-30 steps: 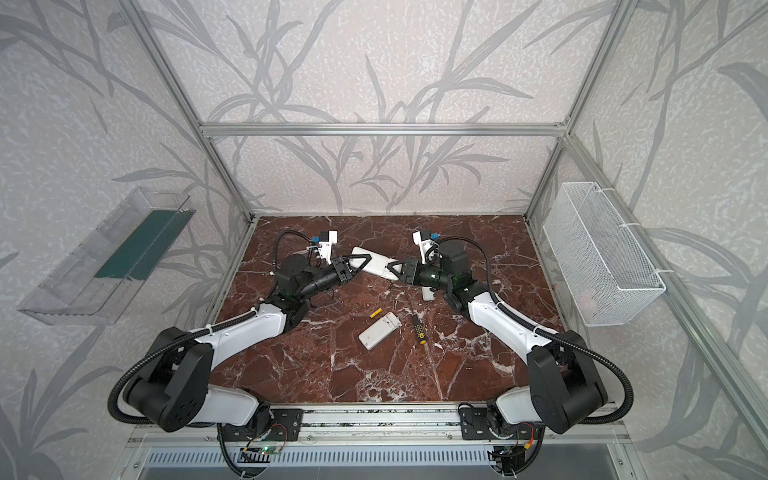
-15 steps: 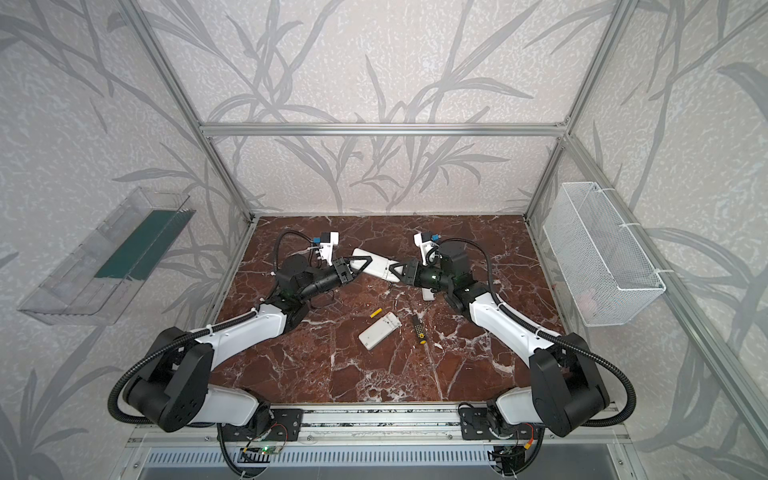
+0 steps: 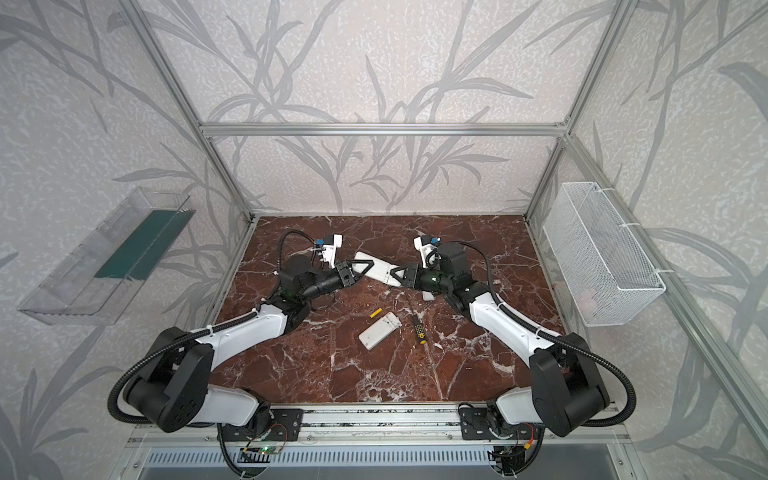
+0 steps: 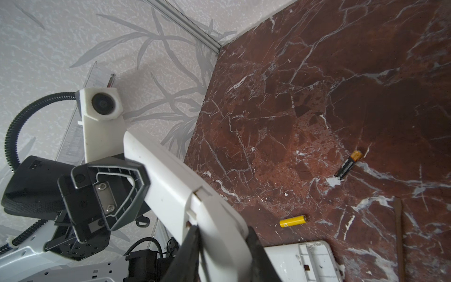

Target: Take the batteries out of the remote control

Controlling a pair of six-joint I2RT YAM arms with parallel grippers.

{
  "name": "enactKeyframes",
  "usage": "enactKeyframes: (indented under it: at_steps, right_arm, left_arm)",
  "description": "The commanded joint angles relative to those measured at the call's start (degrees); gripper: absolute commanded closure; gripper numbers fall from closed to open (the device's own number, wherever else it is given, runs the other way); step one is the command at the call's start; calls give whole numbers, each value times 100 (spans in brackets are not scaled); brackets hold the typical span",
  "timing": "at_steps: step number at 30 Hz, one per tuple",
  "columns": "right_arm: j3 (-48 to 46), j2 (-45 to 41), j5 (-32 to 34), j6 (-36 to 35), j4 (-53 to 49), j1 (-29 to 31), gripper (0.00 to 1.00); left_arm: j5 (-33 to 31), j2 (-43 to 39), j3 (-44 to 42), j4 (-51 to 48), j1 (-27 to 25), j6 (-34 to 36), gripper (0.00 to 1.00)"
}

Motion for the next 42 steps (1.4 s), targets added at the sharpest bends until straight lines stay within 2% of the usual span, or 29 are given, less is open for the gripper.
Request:
enactKeyframes:
  at_steps: [1, 6, 16, 24, 32, 38, 42]
  right_arm:
    - [204, -76, -8, -414, -64, 80, 82]
    - [99, -194, 0, -327, -30, -24, 81]
    - [-71, -407, -197, -229, 66, -337, 81]
    - [-228, -515, -612, -78, 315, -571, 79]
    - [-601, -383, -1046, 420, 1305, -782, 79]
    - [-577, -472, -982, 345, 1075, -803, 79]
    - [-492, -611, -834, 98, 607, -803, 79]
  left_arm:
    - [-199, 78, -47, -134, 3, 13, 100]
    - [-311, 133, -22, 28, 14, -242, 100]
    - [-365, 10, -7, -114, 41, -223, 100]
    - [-309, -4, -17, 65, 82, -365, 100]
    - [-210, 24, 9, 513, 105, -934, 100]
    - [-605, -419, 140, -725, 96, -198, 100]
    - [-865, -640, 130, -1120, 85, 116, 100]
